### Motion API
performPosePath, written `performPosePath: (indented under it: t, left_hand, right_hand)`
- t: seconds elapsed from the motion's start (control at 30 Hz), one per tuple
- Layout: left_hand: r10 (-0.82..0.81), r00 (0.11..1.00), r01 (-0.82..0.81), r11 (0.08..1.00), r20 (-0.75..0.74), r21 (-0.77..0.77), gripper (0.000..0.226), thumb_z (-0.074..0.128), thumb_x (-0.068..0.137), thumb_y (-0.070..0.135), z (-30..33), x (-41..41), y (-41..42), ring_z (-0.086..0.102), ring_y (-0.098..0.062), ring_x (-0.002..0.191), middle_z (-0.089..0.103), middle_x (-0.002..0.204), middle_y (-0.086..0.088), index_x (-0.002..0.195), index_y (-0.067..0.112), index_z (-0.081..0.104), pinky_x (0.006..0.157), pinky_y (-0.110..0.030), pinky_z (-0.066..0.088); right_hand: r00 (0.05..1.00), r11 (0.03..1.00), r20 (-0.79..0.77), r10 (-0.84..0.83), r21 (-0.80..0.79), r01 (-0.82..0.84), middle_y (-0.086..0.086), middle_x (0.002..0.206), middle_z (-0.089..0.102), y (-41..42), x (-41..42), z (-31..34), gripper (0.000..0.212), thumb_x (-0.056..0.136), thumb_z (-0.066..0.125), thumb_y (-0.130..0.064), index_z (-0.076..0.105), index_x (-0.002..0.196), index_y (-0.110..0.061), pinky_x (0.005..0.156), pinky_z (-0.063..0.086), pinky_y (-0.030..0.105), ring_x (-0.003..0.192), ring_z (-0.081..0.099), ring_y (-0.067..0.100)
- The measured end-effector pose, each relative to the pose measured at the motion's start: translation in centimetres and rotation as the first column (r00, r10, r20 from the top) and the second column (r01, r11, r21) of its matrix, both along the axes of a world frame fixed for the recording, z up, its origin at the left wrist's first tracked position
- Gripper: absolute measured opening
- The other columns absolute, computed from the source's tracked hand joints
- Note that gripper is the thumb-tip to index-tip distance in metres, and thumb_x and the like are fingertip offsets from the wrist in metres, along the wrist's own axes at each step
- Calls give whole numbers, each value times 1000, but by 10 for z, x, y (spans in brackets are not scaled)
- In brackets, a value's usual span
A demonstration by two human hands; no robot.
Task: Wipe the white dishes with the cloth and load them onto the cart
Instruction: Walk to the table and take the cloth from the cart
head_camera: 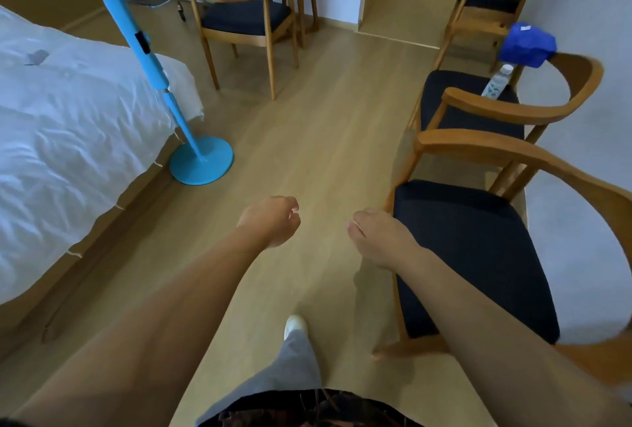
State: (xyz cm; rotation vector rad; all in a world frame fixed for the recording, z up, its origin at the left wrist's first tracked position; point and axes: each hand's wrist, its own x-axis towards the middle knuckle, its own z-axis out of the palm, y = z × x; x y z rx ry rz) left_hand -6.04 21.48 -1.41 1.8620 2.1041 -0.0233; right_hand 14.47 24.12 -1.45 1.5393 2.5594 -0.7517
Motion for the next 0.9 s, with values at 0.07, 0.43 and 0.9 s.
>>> performPosePath:
  t: [0.07, 0.43, 0.9]
  left_hand:
    - [-23, 1000, 23, 1000, 9, -5, 33, 37, 96, 31, 4, -15, 39, 54, -23, 110, 58, 122, -1, 123, 21, 53, 80, -32, 43]
    - [-102, 994, 100, 994, 40, 55, 32, 39, 96, 27, 26, -80, 223, 54, -24, 112, 59, 124, -3, 121, 17, 56, 77, -27, 36]
    - [-68, 997, 67, 998, 40, 14, 32, 40, 95, 28, 8, -104, 486, 54, -26, 111, 59, 124, -4, 122, 17, 55, 84, -31, 42]
  right_hand:
    - [1000, 1000, 8, -23, -9, 23, 9, 99, 52, 34, -17, 0, 32, 100, 29, -29, 52, 95, -7, 83, 41, 38, 97, 49, 26]
    - [993, 993, 25, -113, 26, 112, 10, 110, 54, 202, -82, 11, 34, 99, 30, -29, 51, 110, -6, 85, 42, 38, 105, 49, 29]
    - [997, 998, 53, -59, 24, 58, 12, 138, 42, 475, -109, -17, 45, 99, 31, -33, 39, 135, -7, 101, 33, 39, 128, 34, 28]
